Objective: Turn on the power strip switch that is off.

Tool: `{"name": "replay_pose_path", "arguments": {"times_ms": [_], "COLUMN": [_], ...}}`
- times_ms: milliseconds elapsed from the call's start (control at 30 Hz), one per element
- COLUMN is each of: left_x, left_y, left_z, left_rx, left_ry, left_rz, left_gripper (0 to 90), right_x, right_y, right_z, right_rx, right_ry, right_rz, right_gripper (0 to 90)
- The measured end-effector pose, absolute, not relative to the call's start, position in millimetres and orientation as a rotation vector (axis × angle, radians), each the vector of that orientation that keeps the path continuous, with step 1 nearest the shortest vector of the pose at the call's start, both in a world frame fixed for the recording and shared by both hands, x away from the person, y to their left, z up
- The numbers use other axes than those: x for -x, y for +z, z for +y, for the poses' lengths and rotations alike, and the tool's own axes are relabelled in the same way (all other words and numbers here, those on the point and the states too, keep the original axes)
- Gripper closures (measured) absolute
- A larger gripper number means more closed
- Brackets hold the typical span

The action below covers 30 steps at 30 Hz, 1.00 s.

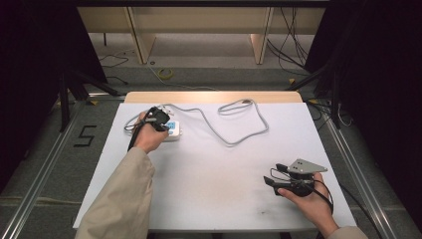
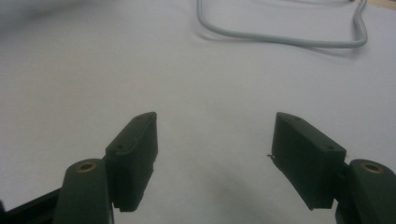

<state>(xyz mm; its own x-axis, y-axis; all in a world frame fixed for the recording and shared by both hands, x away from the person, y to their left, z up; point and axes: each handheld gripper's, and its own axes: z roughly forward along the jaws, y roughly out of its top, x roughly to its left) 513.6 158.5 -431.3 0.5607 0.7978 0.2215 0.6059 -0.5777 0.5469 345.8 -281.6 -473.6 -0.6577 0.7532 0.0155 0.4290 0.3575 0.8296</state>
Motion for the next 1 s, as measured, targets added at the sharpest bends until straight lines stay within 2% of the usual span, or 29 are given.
{"name": "replay_pose_path", "arguments": {"times_ms": [1000], "left_x": [-528], "left_y": [-441], "left_z": [151], "left_rx": [-2.392], "left_ry": [0.623], "left_rz": [1.149], "left_gripper": [89.7], "right_x": [-346], "right_y": [-473], "right_z": [-282], "right_rx": [-1.028], "right_ry": [1.209], "right_rz": [2.257], "right_gripper": [32.3]}}
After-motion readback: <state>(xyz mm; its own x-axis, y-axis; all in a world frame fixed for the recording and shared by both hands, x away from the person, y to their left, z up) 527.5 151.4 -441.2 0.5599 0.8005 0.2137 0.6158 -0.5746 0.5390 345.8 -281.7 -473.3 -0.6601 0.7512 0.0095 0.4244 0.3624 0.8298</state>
